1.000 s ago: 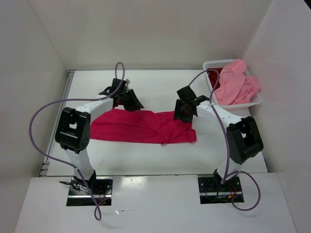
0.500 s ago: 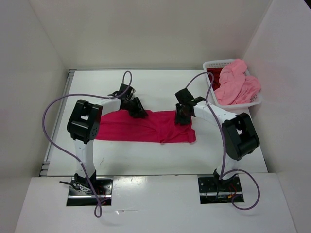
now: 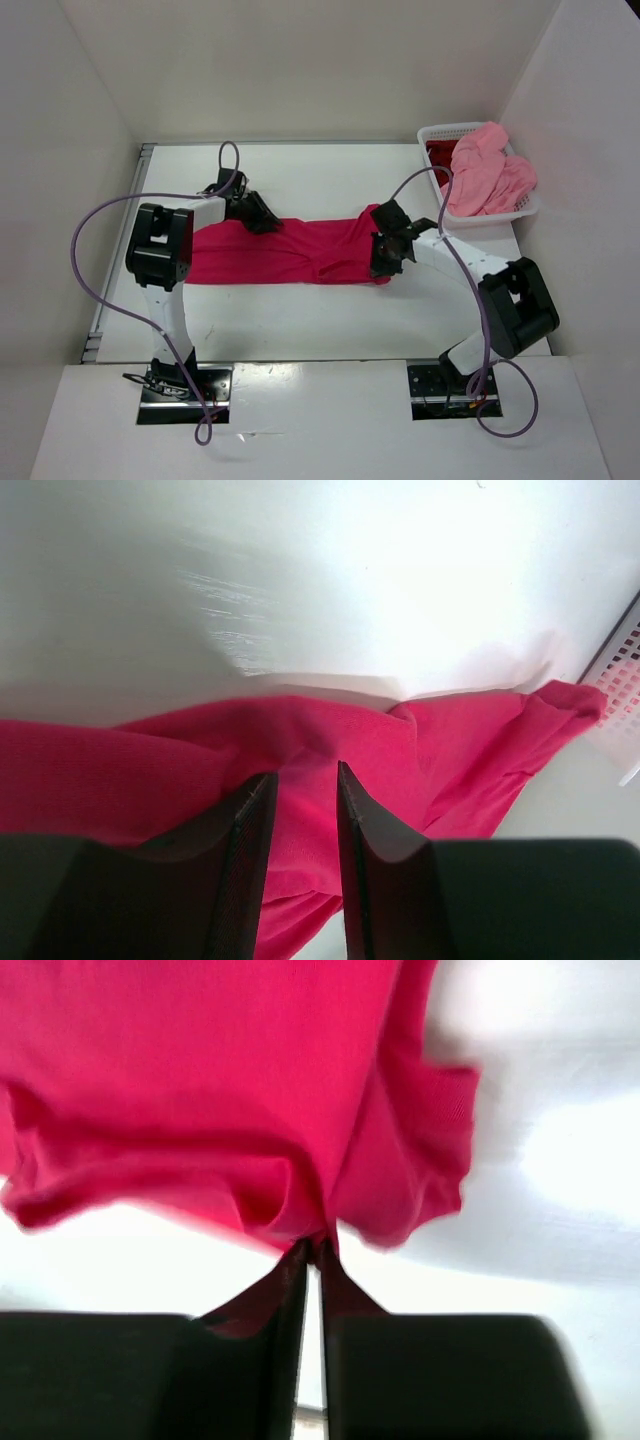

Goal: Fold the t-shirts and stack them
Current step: Fold the other side of the tshirt into a rectangle

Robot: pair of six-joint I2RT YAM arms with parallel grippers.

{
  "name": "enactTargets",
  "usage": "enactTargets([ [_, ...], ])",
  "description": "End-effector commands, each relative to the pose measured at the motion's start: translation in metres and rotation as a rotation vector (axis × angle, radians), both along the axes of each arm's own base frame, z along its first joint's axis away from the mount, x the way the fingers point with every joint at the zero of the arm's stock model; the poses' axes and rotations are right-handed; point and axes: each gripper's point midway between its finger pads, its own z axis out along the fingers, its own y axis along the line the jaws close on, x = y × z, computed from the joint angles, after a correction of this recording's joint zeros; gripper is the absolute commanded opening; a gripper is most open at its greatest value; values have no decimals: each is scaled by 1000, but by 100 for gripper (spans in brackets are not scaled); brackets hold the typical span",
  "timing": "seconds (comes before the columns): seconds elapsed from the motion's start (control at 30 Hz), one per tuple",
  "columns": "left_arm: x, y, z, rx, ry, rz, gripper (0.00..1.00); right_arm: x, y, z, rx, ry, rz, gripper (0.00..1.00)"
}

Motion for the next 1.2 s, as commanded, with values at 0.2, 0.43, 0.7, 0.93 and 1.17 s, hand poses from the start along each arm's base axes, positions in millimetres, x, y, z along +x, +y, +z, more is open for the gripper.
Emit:
enactTargets([
  [0.2,4,6,39,-16,-93,19,41,9,7,48,49,-82,-22,48],
  [0.43,-8,-14,52,28,-125,-39,42,112,-16,61,147,-227,-186,11],
  [0.7,9,-39,37,65,-127,-111,43,184,-31,31,170,-276,-277,44],
  [0.93,18,-21,5,97,-69,-76,43,199,-21,24,197,-276,-248,25],
  [1.17,23,23,-12,91,-15,38,43,166,-61,11,125,-215,-400,9],
])
